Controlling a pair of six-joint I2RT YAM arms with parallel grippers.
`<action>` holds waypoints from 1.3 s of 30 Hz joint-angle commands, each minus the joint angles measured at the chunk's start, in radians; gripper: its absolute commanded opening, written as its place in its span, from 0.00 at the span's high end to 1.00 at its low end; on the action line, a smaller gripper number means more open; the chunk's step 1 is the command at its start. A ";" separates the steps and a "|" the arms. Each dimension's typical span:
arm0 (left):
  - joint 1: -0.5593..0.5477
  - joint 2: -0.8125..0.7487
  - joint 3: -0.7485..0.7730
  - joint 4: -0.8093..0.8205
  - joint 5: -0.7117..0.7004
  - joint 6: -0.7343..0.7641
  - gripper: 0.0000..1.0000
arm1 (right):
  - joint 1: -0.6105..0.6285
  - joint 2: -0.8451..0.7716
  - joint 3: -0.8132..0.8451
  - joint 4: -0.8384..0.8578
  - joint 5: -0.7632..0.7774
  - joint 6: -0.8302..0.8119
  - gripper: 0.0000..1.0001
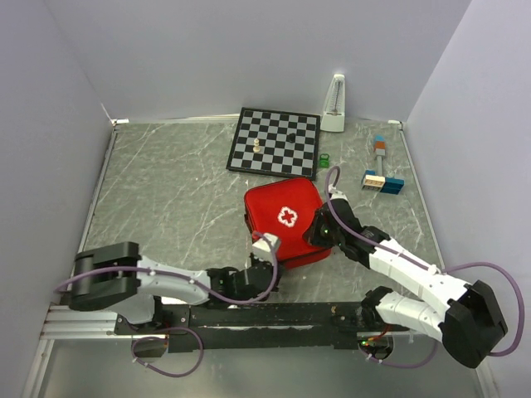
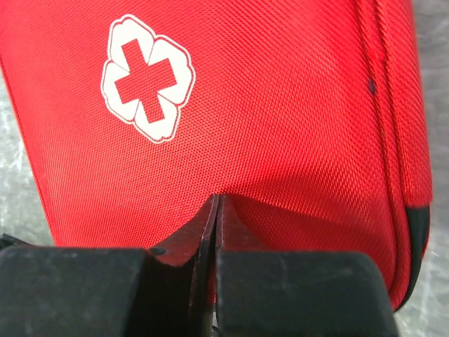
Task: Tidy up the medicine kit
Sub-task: Zip the medicine box at the center of the board.
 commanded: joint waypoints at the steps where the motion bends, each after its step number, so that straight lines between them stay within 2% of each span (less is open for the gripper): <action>1: -0.001 -0.119 -0.064 -0.197 -0.168 -0.147 0.99 | -0.011 0.093 -0.070 -0.053 0.017 -0.029 1.00; 11: -0.002 -0.366 -0.159 -0.568 -0.372 -0.447 0.99 | -0.013 0.133 -0.081 -0.026 -0.020 -0.055 1.00; 18: 0.021 -0.476 -0.187 -0.744 -0.449 -0.576 0.99 | -0.005 0.178 -0.061 -0.020 -0.066 -0.099 1.00; 21: 0.085 -0.522 -0.221 -0.702 -0.417 -0.532 0.99 | 0.004 0.189 -0.053 -0.020 -0.069 -0.107 1.00; 25: 0.212 -0.574 -0.283 -0.535 -0.324 -0.390 0.99 | 0.015 0.202 -0.044 -0.021 -0.073 -0.116 1.00; 30: 0.272 -0.519 -0.265 -0.433 -0.290 -0.288 0.99 | 0.023 0.218 -0.036 -0.024 -0.075 -0.121 1.00; 34: 0.278 -0.487 -0.215 -0.504 -0.313 -0.329 0.99 | 0.024 0.219 -0.036 -0.026 -0.075 -0.121 1.00; 39: 0.278 -0.612 -0.239 -0.655 -0.337 -0.418 0.97 | 0.024 0.206 -0.041 -0.023 -0.079 -0.122 1.00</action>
